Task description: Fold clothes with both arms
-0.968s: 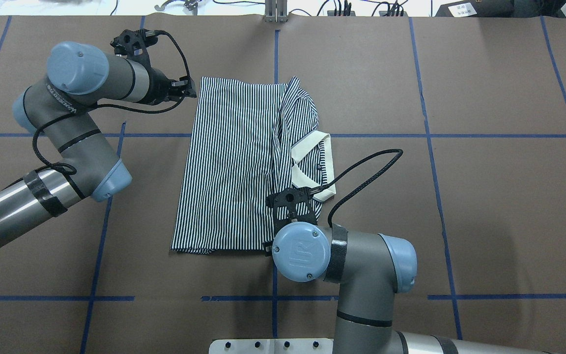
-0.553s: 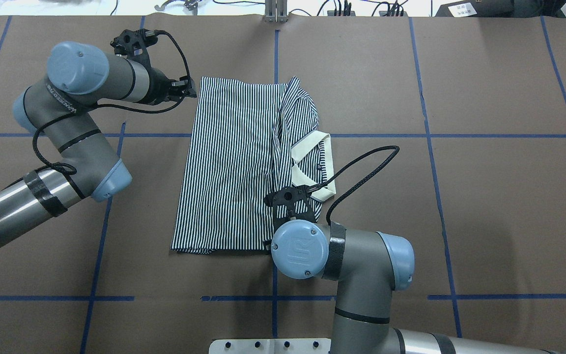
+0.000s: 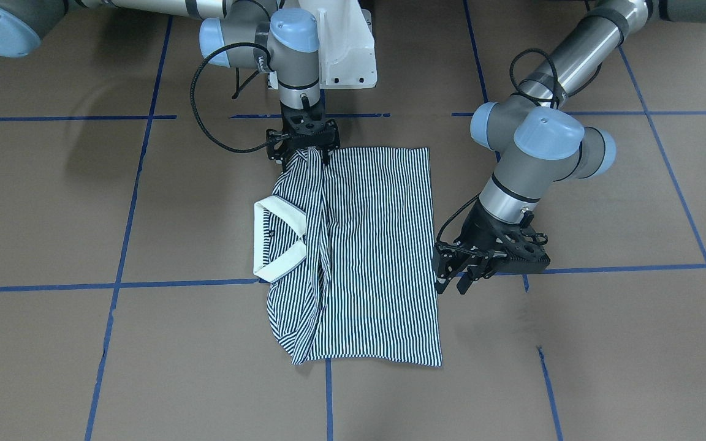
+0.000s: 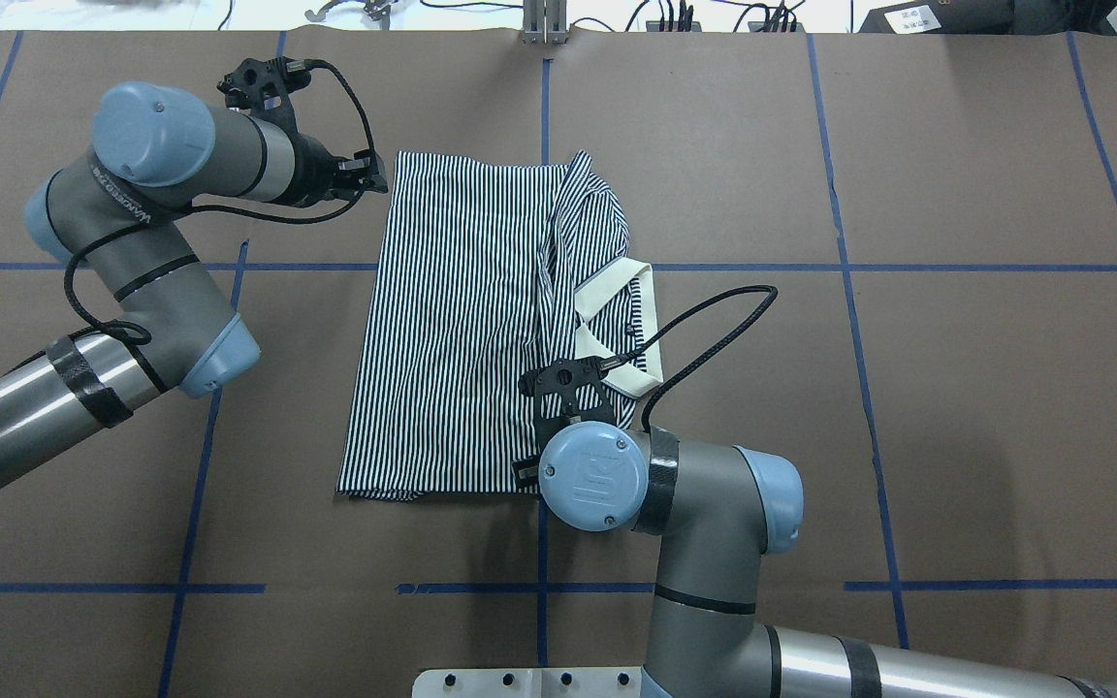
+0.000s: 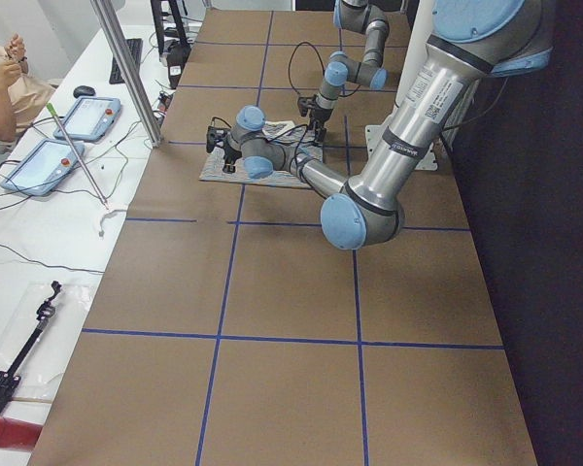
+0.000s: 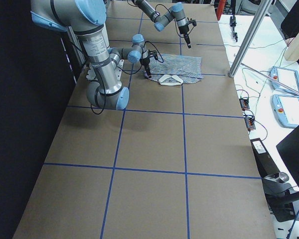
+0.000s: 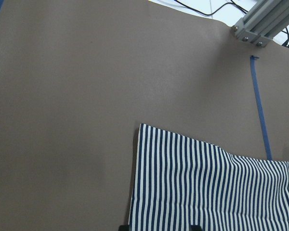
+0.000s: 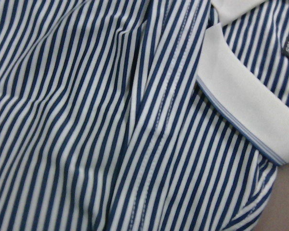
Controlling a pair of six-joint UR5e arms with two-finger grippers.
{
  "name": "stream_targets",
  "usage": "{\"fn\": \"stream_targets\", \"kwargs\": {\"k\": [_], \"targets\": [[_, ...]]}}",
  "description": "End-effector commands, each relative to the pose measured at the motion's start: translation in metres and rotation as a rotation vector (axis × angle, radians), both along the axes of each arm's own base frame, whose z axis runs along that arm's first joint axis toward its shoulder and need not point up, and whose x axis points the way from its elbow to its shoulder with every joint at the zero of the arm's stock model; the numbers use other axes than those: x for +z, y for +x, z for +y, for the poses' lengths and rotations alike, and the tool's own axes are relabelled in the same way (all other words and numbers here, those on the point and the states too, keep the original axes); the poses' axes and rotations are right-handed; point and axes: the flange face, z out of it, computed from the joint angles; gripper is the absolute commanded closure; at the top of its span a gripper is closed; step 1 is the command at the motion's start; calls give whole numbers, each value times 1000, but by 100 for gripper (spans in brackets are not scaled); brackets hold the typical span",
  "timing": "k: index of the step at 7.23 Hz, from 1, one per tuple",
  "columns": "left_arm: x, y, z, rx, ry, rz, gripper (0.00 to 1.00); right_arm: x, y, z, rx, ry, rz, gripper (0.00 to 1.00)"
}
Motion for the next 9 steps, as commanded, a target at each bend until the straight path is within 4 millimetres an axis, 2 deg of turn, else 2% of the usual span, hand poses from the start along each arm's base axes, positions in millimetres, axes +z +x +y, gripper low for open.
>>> {"fn": "stream_targets", "kwargs": {"k": [1, 2, 3, 5, 6, 7, 9], "targets": [[0, 0, 0, 0, 0, 0, 49, 11, 24, -8, 13, -7, -4, 0], [0, 0, 0, 0, 0, 0, 49, 13, 41, -7, 6, 7, -11, 0], [-3, 0, 0, -1, 2, 4, 49, 24, 51, -6, 1, 12, -1, 0], [-3, 0, 0, -1, 0, 2, 49, 83, 107, 8, 1, -3, 54, 0], [-4, 0, 0, -1, 1, 3, 49, 73, 117, 16, -11, -10, 60, 0], [-6, 0, 0, -1, 3, 5, 48, 37, 94, 10, -9, -10, 82, 0], [-12, -4, 4, -7, -1, 21, 48, -25, 27, -14, 15, -16, 60, 0]]}}
